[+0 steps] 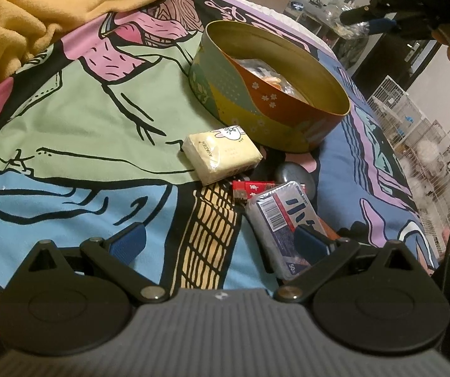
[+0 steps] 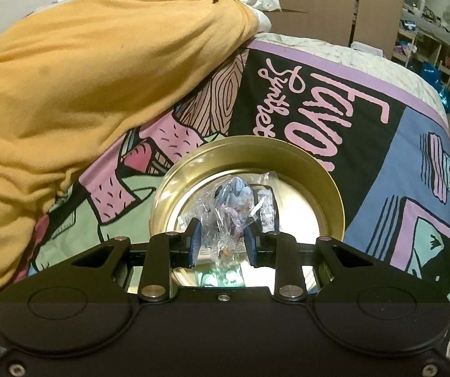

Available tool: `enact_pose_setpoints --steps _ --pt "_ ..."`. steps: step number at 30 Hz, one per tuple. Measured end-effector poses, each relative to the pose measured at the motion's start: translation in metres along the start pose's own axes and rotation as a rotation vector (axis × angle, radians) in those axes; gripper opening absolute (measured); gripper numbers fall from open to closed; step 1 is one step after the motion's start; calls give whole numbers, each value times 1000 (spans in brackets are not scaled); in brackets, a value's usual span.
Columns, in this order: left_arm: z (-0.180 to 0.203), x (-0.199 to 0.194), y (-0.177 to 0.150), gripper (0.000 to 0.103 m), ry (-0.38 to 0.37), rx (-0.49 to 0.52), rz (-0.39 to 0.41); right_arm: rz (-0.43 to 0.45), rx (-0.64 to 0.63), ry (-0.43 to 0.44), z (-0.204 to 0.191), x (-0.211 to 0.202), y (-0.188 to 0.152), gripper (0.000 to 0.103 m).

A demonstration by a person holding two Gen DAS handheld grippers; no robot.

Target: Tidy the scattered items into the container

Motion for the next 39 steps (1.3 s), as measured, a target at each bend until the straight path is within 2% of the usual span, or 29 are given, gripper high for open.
enact_pose_setpoints --steps 1,3,5,6,8,13,19,25,30,33,36,39 --pt "0 0 0 103 -1 1 -1 5 8 6 0 1 2 29" --pt "0 0 0 103 -2 2 -1 28 25 36 -1 -1 8 44" --pt "0 -1 -1 103 -2 3 -2 60 53 22 3 -6 11 94" --pt "0 -1 -1 103 -2 3 -2 91 63 7 6 -12 11 102" --pt "0 0 -1 103 -2 2 -3 167 59 8 10 -26 8 103" --pt "1 1 -2 103 2 10 -13 130 29 20 29 -41 -25 103" --pt "3 4 -4 103 12 27 -37 78 76 13 73 -56 -89 103" --pt "10 7 -6 103 28 81 -69 49 137 -33 115 -68 -150 103" --pt "17 9 -6 103 17 99 -95 65 95 -114 135 -75 -183 103" --pt "24 12 -7 103 -40 28 -110 64 91 -129 139 -74 -196 103" --pt "31 20 -9 103 -87 -103 -123 30 140 -118 147 -66 -214 103" --pt "37 29 -6 103 -126 -222 -135 1 179 -133 154 -60 -216 103"
Point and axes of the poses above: each gripper's, at about its wrist camera, not at the fingertips, and x roughly the way its jaws point, z to its right, y to its top, the point moved 9 cm from there along x, roughly the way its jaws point, and after that the axes turned 12 degrees about x, right-handed, at the moved point
